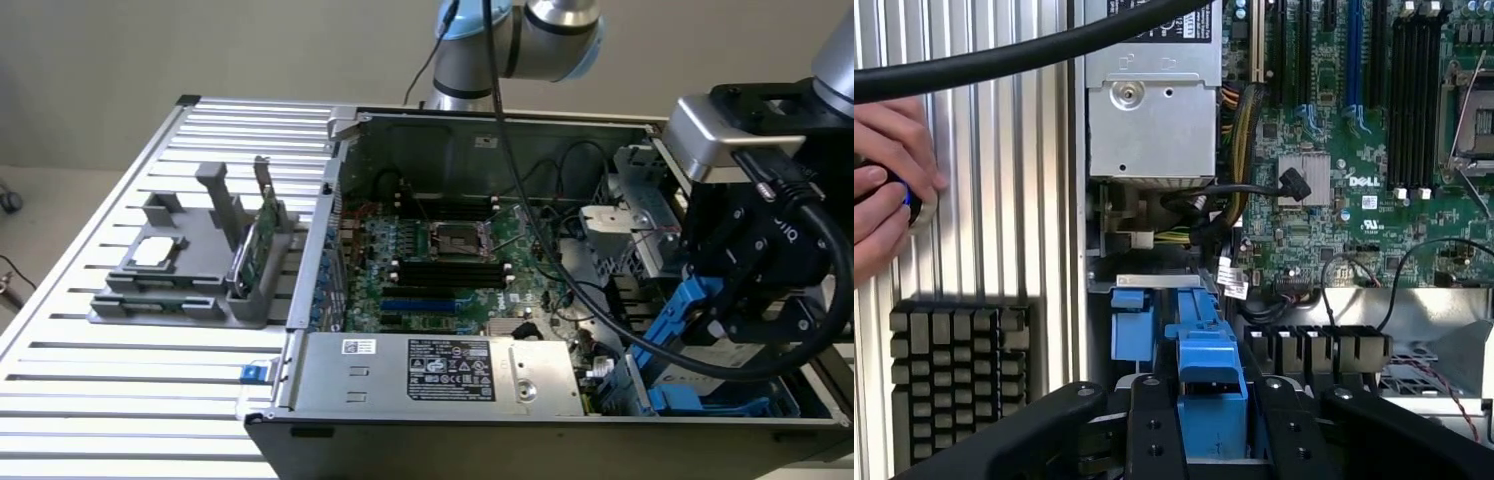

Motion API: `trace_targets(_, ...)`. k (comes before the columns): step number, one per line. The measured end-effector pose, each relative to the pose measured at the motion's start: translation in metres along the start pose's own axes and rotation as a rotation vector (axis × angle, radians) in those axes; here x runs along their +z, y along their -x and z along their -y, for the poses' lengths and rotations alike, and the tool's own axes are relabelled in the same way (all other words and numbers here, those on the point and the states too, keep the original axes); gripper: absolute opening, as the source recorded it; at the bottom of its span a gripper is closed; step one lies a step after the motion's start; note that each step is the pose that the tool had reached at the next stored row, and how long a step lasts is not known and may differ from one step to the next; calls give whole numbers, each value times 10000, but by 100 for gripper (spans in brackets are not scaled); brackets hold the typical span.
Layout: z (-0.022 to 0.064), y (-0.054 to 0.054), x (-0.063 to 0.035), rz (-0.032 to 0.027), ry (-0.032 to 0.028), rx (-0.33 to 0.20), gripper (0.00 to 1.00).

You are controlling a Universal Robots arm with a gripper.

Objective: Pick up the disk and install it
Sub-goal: 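Insert the disk into the insertion slot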

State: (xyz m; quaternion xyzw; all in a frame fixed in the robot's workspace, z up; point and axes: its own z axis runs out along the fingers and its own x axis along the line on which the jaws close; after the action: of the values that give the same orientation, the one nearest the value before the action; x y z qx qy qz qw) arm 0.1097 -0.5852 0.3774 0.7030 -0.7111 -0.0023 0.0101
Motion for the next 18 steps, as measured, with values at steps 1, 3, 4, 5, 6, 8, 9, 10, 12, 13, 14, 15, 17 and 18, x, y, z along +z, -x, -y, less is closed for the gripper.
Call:
trace_targets(1, 0, 0, 18, 0, 0, -1, 33)
trace_targets(3, -1, 0, 54, 0, -1, -3, 33)
trace_targets(4, -1, 0, 72, 0, -1, -3, 33)
trace_targets(5, -1, 1, 90, 0, 0, -4, 33)
trace_targets(6, -2, 1, 109, 1, -1, -4, 33)
trace_targets(8, -4, 2, 146, 0, 0, -6, 33)
trace_targets(9, -4, 2, 163, -1, 0, -7, 33)
trace_targets(10, -5, 2, 181, 0, -1, -7, 33)
trace_targets(12, -6, 2, 213, -2, -1, -8, 33)
trace_targets(13, -6, 2, 229, 0, 0, -9, 33)
trace_targets(14, -6, 2, 247, 1, 0, -11, 33)
trace_targets(15, -6, 3, 262, 1, -1, -12, 33)
trace_targets(17, -6, 3, 288, -1, 0, -14, 33)
trace_targets(18, -6, 3, 301, -2, 0, -15, 33)
